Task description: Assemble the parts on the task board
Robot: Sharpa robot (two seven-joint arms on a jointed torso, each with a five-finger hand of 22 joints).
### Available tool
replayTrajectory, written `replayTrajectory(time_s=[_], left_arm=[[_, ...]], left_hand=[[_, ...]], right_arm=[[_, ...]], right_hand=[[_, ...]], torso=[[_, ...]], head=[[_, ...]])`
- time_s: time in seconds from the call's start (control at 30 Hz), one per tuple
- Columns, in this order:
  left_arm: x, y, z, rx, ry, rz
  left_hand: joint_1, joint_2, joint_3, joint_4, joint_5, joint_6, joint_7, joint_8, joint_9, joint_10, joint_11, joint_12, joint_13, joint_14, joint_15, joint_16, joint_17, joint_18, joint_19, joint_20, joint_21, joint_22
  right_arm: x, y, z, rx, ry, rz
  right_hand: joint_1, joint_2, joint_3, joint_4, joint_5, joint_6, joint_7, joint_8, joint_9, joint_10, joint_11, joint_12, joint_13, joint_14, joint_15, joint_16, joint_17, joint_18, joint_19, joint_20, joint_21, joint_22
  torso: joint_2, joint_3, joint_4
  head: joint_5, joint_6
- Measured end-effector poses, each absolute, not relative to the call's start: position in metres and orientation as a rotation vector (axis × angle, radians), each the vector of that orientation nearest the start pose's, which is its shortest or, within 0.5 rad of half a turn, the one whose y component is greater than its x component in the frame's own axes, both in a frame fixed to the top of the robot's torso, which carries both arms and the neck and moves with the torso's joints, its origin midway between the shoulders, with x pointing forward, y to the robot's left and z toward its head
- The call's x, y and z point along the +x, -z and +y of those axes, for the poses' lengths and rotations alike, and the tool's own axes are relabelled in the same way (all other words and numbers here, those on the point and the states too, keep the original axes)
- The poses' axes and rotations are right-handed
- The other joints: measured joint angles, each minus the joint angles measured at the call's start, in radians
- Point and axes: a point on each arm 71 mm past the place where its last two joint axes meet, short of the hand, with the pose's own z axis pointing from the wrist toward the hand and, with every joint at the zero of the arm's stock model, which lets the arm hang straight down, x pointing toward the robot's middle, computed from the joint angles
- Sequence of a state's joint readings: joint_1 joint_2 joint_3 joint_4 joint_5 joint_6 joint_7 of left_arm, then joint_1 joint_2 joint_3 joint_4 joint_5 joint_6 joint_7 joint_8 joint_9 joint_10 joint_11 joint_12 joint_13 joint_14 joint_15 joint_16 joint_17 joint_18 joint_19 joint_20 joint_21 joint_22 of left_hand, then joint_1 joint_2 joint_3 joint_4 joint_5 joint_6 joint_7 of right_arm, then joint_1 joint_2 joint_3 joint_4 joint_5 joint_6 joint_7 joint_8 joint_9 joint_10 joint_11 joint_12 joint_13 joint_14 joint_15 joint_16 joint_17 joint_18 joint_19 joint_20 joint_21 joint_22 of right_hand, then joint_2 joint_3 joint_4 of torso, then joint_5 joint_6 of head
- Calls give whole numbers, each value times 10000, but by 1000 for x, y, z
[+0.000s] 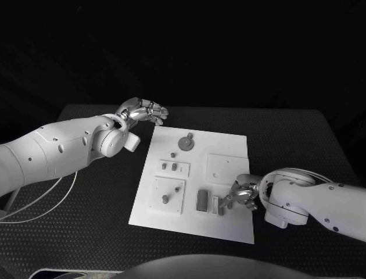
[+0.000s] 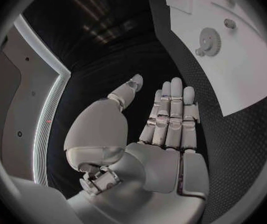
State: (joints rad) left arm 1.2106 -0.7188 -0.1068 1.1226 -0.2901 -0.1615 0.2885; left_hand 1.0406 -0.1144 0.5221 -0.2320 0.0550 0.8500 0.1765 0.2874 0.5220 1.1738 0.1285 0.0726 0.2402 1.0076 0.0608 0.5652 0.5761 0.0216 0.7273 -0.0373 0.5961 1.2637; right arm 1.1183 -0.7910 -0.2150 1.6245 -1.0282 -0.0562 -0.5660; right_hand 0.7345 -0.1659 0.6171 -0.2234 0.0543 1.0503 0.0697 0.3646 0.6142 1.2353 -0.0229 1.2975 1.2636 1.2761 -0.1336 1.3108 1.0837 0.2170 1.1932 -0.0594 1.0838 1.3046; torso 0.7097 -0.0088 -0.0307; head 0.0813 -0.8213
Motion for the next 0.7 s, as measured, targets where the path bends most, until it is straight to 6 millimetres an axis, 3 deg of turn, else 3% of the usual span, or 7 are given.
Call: replayTrajectory(time_s=[0.37,0.47,0.57,0.7], left_arm=[[544,221,262,-8806,12283,16227],[544,221,262,-8800,12288,16235],[544,221,263,-8806,12270,16232],[544,221,263,-8814,12253,16230]], left_hand=[[0,0,0,0,0,0,0,0,0,0,0,0,-3,0,0,-39,11,-1,0,0,0,11],[0,0,0,0,0,1,0,0,0,0,0,0,-3,0,0,-39,11,0,0,0,0,11],[0,0,0,0,0,0,1,0,0,0,0,0,-3,0,0,-39,20,0,0,0,0,11],[0,0,0,0,0,1,1,0,0,0,0,0,-3,0,0,-39,20,0,0,0,0,21]], right_arm=[[402,310,-167,2018,-4278,24599],[403,311,-167,2000,-4262,24573],[403,311,-166,1967,-4253,24556],[404,312,-166,1923,-4235,24540]], right_hand=[[-122,63,-2,56,0,112,-71,29,30,182,-78,-1,34,83,14,-1,33,-1,18,18,1,0],[-134,225,1,53,0,164,-95,-87,18,341,-131,-1,44,-11,-35,-40,37,1,11,23,-3,1],[-4,581,131,-77,0,171,-93,-85,26,371,-134,-1,62,-2,-47,-40,52,2,11,23,-3,1],[286,868,366,-312,0,198,-91,-72,44,367,-171,-1,82,10,-59,-78,66,2,12,23,-2,1]], torso=[[-2,-13,0],[-6,-12,0],[-10,-9,-1],[-9,-10,0]], head=[[-5,-59],[-4,-79],[2,-98],[7,-103]])
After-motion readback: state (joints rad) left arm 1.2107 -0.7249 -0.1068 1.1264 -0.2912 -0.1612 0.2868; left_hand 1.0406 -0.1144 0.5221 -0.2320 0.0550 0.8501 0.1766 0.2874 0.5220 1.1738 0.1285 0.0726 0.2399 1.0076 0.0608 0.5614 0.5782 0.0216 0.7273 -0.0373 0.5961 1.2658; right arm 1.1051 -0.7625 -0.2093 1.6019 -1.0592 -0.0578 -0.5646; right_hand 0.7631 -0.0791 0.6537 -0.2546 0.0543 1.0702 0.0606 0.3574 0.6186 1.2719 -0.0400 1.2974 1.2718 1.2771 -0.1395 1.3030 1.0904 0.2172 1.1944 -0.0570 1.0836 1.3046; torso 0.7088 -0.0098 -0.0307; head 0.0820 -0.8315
